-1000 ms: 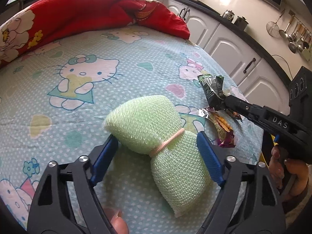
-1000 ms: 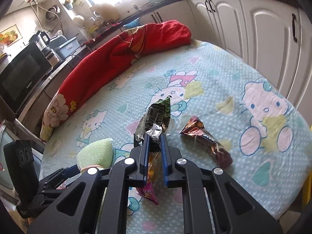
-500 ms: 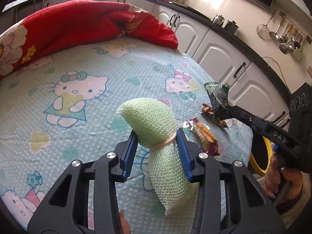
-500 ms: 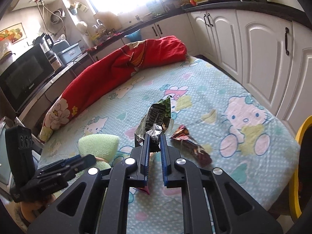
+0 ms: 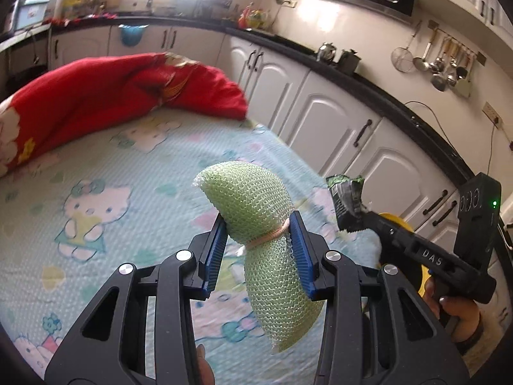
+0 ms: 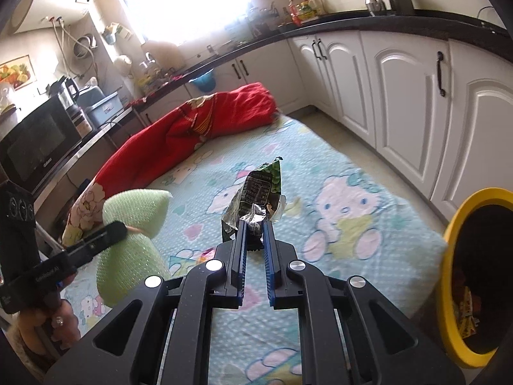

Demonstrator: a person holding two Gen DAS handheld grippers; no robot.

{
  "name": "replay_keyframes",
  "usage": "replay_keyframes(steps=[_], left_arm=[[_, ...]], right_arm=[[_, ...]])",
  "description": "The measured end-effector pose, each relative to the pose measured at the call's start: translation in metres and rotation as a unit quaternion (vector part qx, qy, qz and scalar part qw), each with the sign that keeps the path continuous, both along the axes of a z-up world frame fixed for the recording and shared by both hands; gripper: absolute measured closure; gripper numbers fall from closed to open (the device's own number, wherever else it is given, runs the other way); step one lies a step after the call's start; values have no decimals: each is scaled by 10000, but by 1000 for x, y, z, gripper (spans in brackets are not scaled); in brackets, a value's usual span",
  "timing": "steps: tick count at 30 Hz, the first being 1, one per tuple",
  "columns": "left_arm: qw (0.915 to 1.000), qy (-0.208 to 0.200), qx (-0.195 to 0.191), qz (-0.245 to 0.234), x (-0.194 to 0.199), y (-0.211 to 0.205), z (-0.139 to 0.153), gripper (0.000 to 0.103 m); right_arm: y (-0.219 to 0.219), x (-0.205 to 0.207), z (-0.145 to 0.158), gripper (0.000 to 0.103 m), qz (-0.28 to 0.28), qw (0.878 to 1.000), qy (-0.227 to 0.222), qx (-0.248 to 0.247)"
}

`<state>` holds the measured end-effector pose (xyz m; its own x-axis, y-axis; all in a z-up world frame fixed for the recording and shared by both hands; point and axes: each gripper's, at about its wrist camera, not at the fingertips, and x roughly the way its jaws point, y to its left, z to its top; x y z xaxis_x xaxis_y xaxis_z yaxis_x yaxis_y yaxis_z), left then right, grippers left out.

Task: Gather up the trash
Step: 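Carry the scrubber and dark wrapper in both tools over the yellow bin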

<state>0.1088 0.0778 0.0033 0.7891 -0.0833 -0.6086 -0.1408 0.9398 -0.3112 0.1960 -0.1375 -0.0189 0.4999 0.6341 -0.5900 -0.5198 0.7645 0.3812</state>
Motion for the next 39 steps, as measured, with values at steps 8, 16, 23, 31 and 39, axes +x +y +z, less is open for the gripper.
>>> replay_keyframes(steps=[8, 16, 23, 31, 39], left_arm=[[9994, -173, 116, -284, 21, -36, 11, 71], [9979, -261, 144, -577, 36, -71, 17, 71], [9958, -282, 147, -864, 49, -99, 18, 71], [9930, -304, 120, -1138, 61, -130, 18, 71], [9896, -332, 113, -1394, 76, -164, 17, 71]], right_arm=[[-40, 4, 9, 93, -328, 9994, -137, -35], [-86, 5, 17, 93, -693, 9972, -259, -99], [-119, 0, 19, 93, -988, 9945, -308, -168], [-160, -2, 16, 93, -1353, 9903, -264, -167], [-196, -3, 8, 93, -1713, 9851, -131, -123]])
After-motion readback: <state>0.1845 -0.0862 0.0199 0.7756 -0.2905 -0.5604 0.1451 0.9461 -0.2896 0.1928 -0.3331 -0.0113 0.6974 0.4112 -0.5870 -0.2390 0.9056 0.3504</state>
